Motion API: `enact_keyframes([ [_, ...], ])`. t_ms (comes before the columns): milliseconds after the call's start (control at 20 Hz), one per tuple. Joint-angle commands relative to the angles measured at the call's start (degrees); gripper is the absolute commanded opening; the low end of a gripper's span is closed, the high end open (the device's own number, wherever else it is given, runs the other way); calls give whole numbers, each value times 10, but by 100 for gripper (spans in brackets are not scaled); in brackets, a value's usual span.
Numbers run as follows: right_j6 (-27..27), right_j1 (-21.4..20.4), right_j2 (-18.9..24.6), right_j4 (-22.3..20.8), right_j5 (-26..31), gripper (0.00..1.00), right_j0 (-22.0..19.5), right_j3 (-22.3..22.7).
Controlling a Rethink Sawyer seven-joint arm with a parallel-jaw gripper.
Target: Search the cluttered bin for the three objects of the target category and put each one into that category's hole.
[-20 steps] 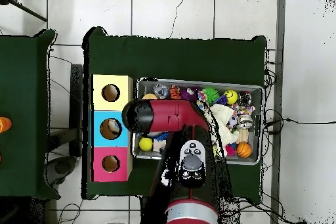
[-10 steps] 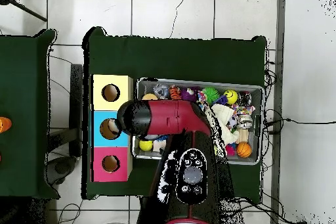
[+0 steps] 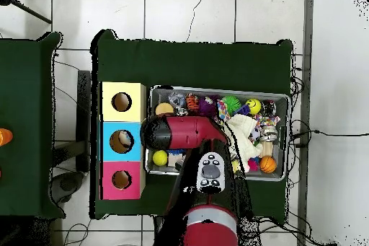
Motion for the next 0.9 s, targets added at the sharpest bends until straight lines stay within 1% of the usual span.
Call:
enact_keyframes([
  [50, 109, 76, 27, 3, -45, 0, -23, 45],
  [200, 102, 88, 32, 13, -51, 0, -29, 42],
  [650, 86, 87, 43, 19, -32, 0, -38, 42],
  [900, 84, 99, 51, 26, -29, 0, -41, 30],
])
